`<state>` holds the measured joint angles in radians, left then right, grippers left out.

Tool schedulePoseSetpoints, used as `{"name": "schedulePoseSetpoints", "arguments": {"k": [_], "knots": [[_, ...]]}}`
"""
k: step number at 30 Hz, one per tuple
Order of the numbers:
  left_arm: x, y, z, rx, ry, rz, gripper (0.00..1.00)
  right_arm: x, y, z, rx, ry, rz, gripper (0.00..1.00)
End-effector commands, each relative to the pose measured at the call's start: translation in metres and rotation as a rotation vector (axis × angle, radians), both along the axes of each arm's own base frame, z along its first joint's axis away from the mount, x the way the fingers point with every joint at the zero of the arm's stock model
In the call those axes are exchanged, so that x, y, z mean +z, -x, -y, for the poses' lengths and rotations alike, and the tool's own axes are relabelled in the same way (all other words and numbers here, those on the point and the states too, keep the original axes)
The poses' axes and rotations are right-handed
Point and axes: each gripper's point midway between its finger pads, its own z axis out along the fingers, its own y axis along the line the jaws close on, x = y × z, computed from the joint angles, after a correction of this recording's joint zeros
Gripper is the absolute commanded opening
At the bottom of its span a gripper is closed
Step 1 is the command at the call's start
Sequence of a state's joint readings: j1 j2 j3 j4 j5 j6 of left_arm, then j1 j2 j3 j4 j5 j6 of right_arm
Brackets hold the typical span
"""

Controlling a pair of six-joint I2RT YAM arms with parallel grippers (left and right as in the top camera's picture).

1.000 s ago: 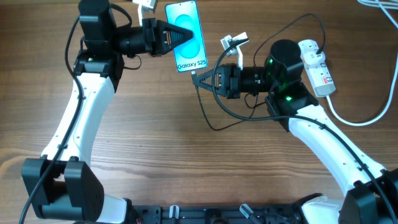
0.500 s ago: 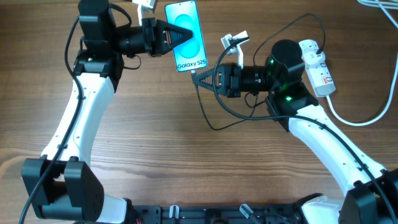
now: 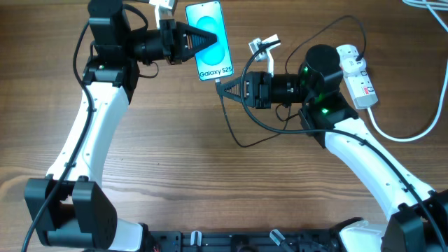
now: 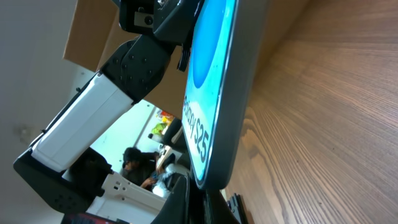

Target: Plug charger to phone and switch on socket

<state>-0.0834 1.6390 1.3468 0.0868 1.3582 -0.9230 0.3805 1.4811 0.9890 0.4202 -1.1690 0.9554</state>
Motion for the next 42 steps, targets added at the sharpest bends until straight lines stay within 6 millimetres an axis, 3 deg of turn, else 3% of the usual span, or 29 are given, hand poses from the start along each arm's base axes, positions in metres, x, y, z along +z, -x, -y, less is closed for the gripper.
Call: {"name": "schedulePoseSetpoints", "arguments": {"k": [1, 16, 23, 34, 39, 40, 41, 42], "knots": [[0.009, 0.004, 0.002, -0.014, 0.004, 0.031, 0.04, 0.004, -0.006, 0.0, -0.024, -0.005, -0.004, 0.04], [0.009, 0.007, 0.002, -0.036, 0.002, 0.083, 0.04, 0.004, -0.007, 0.0, -0.03, -0.006, -0.028, 0.04], [0.01, 0.01, 0.002, -0.054, 0.006, 0.083, 0.04, 0.005, -0.019, 0.001, -0.106, -0.011, -0.054, 0.04], [0.011, 0.014, 0.003, -0.076, 0.011, 0.082, 0.04, 0.03, -0.037, 0.005, -0.209, -0.09, -0.012, 0.04], [0.01, 0.018, 0.009, -0.096, 0.012, 0.075, 0.04, 0.036, -0.053, 0.01, -0.31, -0.117, -0.012, 0.04], [0.01, 0.017, 0.009, -0.09, 0.01, 0.075, 0.04, 0.035, -0.049, 0.009, -0.284, -0.112, -0.004, 0.07], [0.009, 0.015, 0.009, -0.079, 0.008, 0.076, 0.04, 0.035, -0.042, 0.006, -0.24, -0.102, 0.025, 0.62], [0.009, 0.012, 0.007, -0.062, 0.005, 0.076, 0.04, 0.033, -0.029, 0.003, -0.165, -0.089, 0.072, 0.91]]}}
